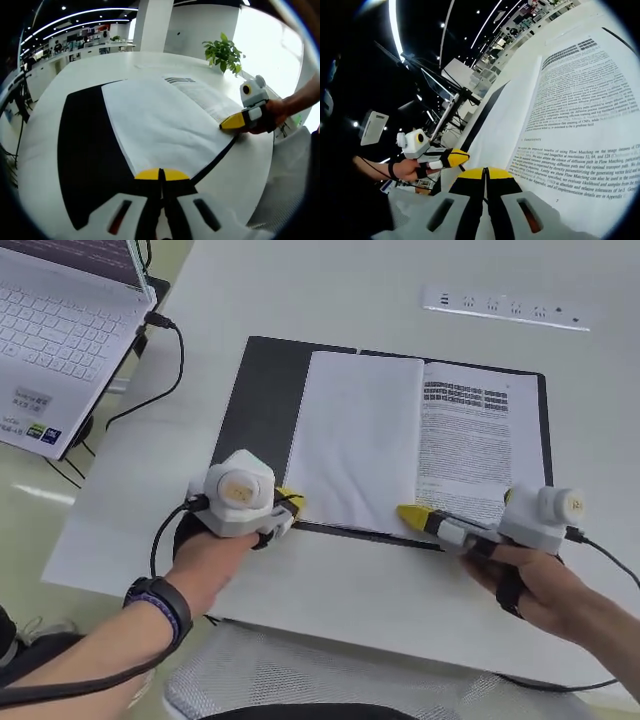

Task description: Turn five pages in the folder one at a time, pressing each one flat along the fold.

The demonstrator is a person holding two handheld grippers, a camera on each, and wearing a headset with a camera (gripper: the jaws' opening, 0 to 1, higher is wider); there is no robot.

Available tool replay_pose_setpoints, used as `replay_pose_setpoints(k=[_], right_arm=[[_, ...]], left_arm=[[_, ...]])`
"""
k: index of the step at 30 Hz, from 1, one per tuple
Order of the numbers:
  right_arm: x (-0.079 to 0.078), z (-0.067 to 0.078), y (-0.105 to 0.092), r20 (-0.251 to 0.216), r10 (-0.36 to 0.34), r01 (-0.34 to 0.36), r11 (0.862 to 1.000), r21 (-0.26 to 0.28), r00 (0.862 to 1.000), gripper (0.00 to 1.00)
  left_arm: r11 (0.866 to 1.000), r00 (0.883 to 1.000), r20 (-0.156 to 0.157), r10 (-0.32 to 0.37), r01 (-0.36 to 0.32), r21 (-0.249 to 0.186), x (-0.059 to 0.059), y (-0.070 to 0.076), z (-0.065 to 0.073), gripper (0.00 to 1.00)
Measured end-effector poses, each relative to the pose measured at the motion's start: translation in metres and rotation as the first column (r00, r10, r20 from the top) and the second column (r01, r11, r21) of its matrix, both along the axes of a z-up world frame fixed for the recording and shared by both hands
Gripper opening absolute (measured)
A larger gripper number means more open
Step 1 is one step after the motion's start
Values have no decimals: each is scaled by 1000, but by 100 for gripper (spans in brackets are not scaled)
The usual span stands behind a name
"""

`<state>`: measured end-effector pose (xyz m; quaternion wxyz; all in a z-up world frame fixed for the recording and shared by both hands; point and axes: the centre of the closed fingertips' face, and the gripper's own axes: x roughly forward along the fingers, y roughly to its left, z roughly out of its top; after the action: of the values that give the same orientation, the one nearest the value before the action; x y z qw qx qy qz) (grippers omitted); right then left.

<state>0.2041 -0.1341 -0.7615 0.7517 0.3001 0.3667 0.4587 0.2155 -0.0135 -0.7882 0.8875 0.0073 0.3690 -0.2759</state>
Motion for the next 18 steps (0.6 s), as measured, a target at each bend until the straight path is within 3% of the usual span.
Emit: replay_pose_setpoints(k=[7, 15, 18], right_arm=[[-9, -1, -2, -17, -8, 7, 1000, -10, 1000, 0], [-6, -8, -10, -39, -41, 40, 999, -16, 998, 0], [-10, -11, -12, -44, -39, 38, 999, -26, 998, 0]], left_arm=[[1000, 1000, 0, -2, 2, -1, 0, 0, 0, 0], [1000, 1000, -4, -8, 8, 5, 0, 0, 0, 0], [1000, 1000, -17, -1, 1, -5, 0, 0, 1, 0]])
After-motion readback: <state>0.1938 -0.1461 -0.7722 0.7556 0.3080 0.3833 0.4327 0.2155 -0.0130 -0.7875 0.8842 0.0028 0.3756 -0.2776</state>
